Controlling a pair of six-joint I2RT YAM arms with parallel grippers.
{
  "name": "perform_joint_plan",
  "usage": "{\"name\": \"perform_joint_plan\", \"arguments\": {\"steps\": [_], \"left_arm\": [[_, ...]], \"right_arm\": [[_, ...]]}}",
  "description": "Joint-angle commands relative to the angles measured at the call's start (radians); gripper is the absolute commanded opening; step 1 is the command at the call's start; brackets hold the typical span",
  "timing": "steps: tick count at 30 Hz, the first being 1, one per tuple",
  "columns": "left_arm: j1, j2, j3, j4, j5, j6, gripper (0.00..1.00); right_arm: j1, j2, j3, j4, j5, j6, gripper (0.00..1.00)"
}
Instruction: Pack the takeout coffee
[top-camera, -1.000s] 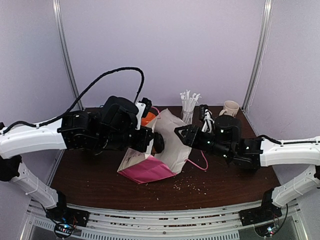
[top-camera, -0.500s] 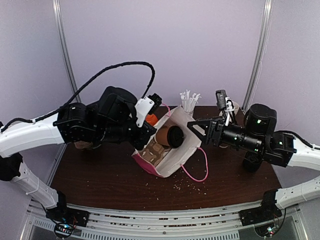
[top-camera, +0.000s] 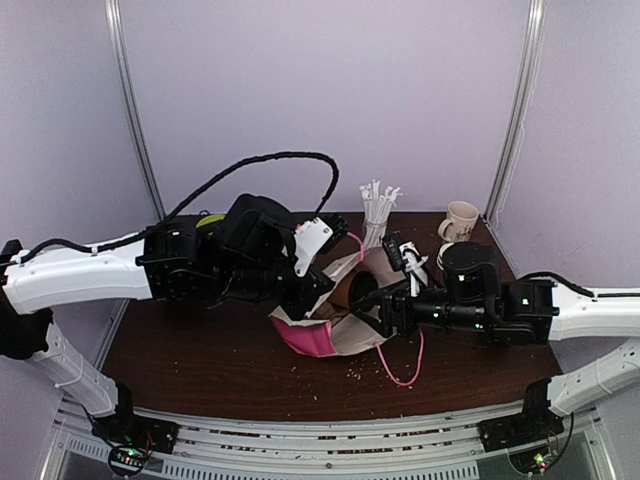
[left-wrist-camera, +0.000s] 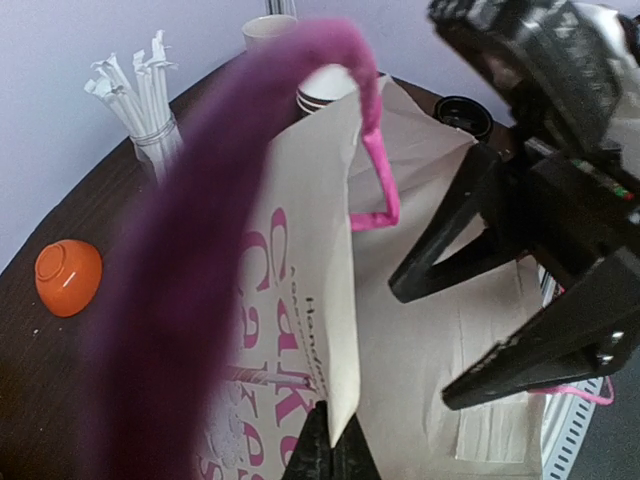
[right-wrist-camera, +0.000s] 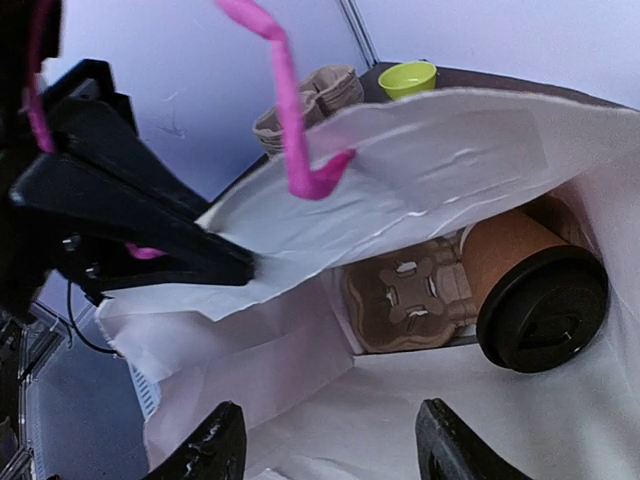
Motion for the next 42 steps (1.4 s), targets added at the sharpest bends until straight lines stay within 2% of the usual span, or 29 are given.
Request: {"name": "perform_joint_plan", "arguments": {"steps": [1, 7, 11, 16, 31, 38, 42], "left_arm": [[-0.030, 0.024, 0.016, 0.084, 0.052, -0.013, 0.00], [-0.071, 0.064, 0.011, 0.123, 0.066, -0.053, 0.00], [-0.083, 0.090, 0.014, 0.162, 0.080, -0.082, 0.00], [-0.084, 0.114, 0.038, 0.193, 0.097, -0.091, 0.00], [-0.084, 0.153, 0.096, 0.246, 0.029, -0.118, 0.00], [-0.079, 0.173, 0.136, 0.208, -0.094, -0.168, 0.00], [-0.066, 0.179, 0.133, 0.190, -0.102, -0.192, 0.00]], "right_arm": [[0.006, 0.022, -0.021, -0.023, 0.191, 0.081, 0.61], [0.007, 0.044, -0.105, 0.025, 0.333, 0.213, 0.65], [0.006, 0.064, -0.162, 0.109, 0.388, 0.288, 0.69], [0.006, 0.113, -0.188, 0.224, 0.453, 0.348, 0.71], [0.006, 0.312, -0.254, 0.593, 0.436, 0.436, 0.72], [0.023, 0.268, -0.414, 0.842, 0.417, 0.406, 0.72], [0.030, 0.165, -0.508, 0.869, 0.417, 0.346, 0.72]]}}
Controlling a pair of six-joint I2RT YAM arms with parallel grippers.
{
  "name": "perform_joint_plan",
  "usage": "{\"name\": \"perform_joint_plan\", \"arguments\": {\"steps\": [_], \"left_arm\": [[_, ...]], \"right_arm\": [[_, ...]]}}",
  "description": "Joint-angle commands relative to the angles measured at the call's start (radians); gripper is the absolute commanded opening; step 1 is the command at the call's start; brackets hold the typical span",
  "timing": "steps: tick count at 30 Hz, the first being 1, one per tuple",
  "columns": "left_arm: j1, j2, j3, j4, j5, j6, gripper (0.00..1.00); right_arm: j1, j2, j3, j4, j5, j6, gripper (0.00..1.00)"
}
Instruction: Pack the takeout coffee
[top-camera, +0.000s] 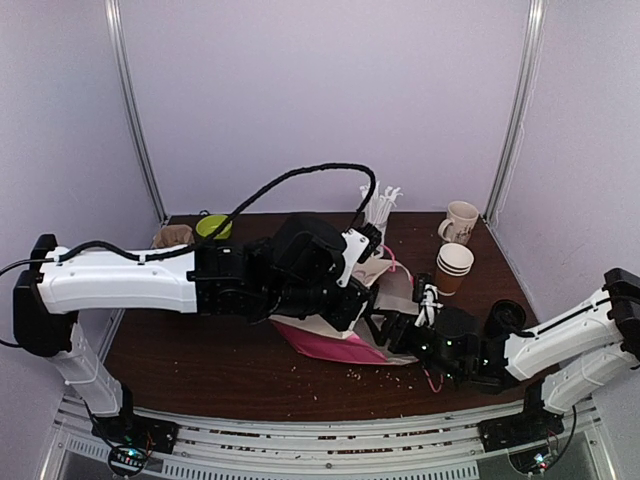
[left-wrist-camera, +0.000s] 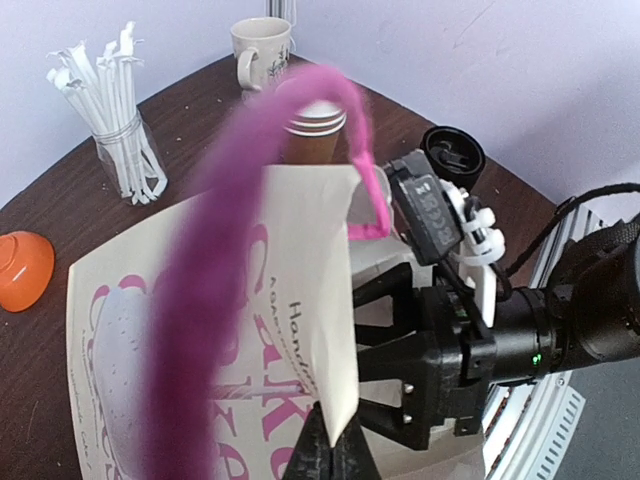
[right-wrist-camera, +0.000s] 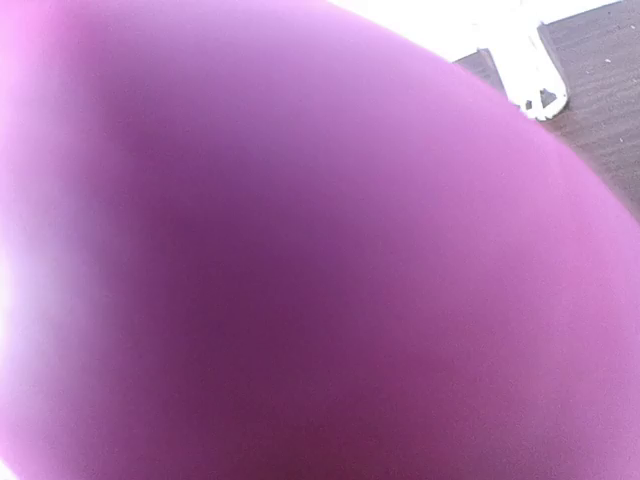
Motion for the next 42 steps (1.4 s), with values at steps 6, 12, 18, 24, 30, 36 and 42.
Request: {"name": "perform_joint_plan", "arguments": {"steps": [6, 12, 18, 24, 30, 36, 42], "left_arm": [[0.012, 0.008, 0.050, 0.086, -0.030, -0.029, 0.00], [0.013, 0.029, 0.086, 0.081, -0.012, -0.015, 0.00], [0.012, 0.036, 0.100, 0.083, 0.026, 0.002, 0.00], [0.012, 0.023, 0.082, 0.110, 0.084, 0.013, 0.00], [0.012, 0.017, 0.078, 0.112, 0.114, 0.019, 0.00], [0.012, 0.013, 0.074, 0.118, 0.122, 0.018, 0.00], [0.012, 0.013, 0.078, 0.135, 0.137, 0.018, 0.00]], "right_arm": [[0.016, -0.175, -0.062, -0.047, -0.102, -0.218, 0.70], [0.032, -0.153, -0.034, -0.105, -0.156, -0.320, 0.68], [0.045, -0.068, 0.026, -0.150, -0.177, -0.355, 0.68], [0.038, 0.050, 0.114, -0.195, -0.117, -0.265, 0.68], [0.006, 0.070, 0.113, -0.161, 0.052, -0.082, 0.69], [-0.019, 0.081, 0.109, -0.085, 0.164, -0.023, 0.70], [-0.023, 0.127, 0.131, -0.025, 0.252, 0.028, 0.70]]}}
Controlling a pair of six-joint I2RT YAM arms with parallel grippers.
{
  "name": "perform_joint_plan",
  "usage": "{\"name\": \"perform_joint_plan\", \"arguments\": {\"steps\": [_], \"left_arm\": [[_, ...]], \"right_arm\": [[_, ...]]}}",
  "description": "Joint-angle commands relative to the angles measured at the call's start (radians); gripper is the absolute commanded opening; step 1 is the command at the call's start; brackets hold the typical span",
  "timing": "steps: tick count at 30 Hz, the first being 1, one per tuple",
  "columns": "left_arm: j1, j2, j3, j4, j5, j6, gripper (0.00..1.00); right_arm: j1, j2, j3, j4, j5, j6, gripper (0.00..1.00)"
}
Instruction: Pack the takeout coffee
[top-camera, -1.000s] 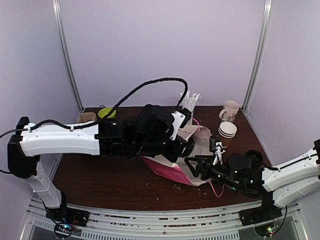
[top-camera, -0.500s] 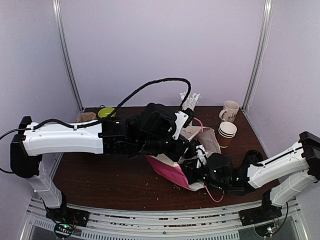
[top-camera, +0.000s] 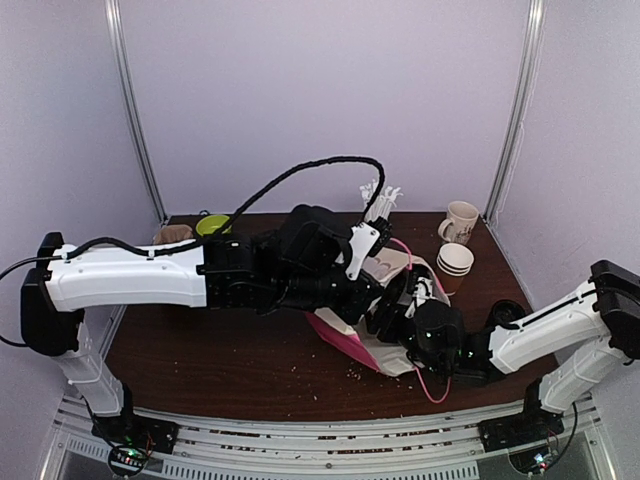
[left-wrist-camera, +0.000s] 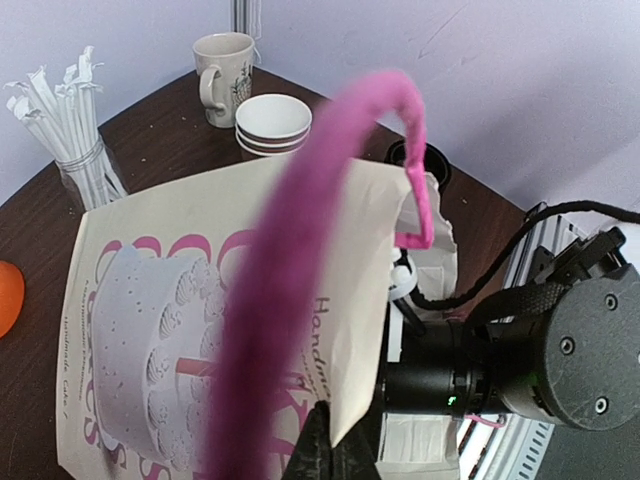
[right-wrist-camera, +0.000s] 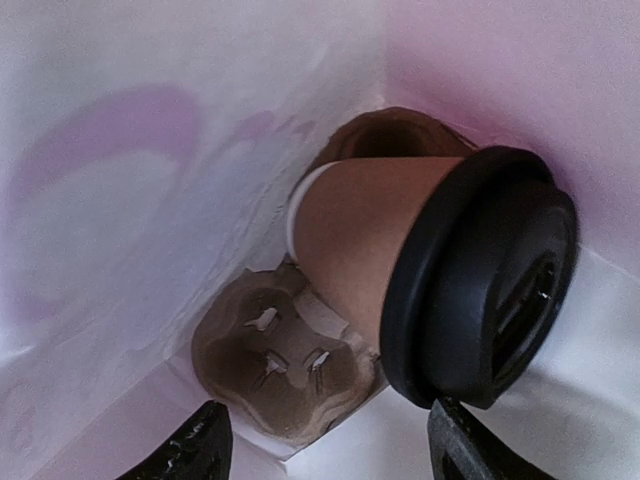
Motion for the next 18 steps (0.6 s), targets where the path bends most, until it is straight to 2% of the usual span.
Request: {"name": "perform_joint_plan", "arguments": {"steps": [1, 4, 8, 14, 18], "left_arm": [[-0.003, -0.029, 0.023, 0.104, 0.039, 0.010, 0.00], [-0.003, -0.029, 0.025, 0.108, 0.048, 0.011, 0.00], [-0.003, -0.017, 0.041, 0.092, 0.037, -0.002, 0.00], [0.003, 0.048, 0.143, -0.034, -0.085, -0.076, 0.00], [0.037, 0.074, 0.176, -0.068, -0.084, -0.159, 0.00]], "right_arm": [[-0.013, 0.040, 0.027, 0.056, 0.112, 0.066, 0.70], [-0.016, 0.057, 0.054, 0.021, 0.155, 0.124, 0.70], [-0.017, 0.074, 0.060, 0.070, 0.188, 0.158, 0.71], [-0.014, 0.054, 0.045, 0.134, 0.127, 0.073, 0.73], [-0.014, 0.011, -0.034, 0.246, 0.111, 0.036, 0.73]]}}
